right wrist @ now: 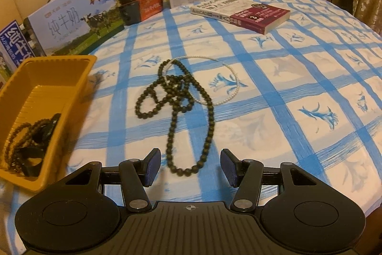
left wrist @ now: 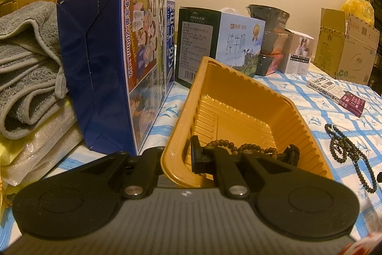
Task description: Organize jewelry
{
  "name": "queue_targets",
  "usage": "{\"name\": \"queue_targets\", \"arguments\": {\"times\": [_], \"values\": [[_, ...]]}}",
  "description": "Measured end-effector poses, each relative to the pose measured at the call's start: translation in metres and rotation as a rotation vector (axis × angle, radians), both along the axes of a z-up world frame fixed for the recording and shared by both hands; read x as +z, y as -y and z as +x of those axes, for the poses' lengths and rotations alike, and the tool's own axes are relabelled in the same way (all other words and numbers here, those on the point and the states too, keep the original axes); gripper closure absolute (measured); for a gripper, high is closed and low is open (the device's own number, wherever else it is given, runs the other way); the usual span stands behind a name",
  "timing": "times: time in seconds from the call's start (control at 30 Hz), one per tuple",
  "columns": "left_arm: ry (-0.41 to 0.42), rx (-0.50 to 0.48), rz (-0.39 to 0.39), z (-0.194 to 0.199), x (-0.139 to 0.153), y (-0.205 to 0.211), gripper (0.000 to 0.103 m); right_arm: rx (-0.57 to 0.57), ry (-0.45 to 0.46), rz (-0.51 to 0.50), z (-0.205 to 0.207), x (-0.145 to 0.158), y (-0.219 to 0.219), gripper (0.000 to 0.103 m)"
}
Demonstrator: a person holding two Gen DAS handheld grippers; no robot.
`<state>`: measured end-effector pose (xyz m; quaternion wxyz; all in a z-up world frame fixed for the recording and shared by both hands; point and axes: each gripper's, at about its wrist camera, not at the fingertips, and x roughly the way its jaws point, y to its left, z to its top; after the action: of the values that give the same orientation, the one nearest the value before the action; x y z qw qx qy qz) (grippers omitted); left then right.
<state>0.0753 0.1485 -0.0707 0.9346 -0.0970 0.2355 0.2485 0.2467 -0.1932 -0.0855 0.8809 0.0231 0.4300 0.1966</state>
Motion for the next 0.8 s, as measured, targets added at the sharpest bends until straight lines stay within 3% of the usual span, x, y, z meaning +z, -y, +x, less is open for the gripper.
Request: {"name": "queue_targets", "arguments": {"times": [0.63, 0.67, 0.73, 0.8], "values": [[-0.013, -0.001, 0.008, 0.001, -0.002, 0.0, 0.095, 0.041, 0.063, -0.055, 0.047, -0.028, -0.008, 0.049], [-0.014, -0.001, 0.008, 0.001, -0.002, 0.0, 0.095, 0.045, 0.064, -0.061, 0.047, -0.031, -0.009, 0.07], [-0.014, -0.002, 0.009, 0.001, -0.002, 0.0, 0.095, 0.059, 0.079, -0.078, 0.045, -0.033, -0.012, 0.096], [-0.015, -0.001, 0.009, 0.001, -0.002, 0.0, 0.095, 0.074, 0.073, -0.071, 0.041, -0.032, -0.015, 0.096]]}}
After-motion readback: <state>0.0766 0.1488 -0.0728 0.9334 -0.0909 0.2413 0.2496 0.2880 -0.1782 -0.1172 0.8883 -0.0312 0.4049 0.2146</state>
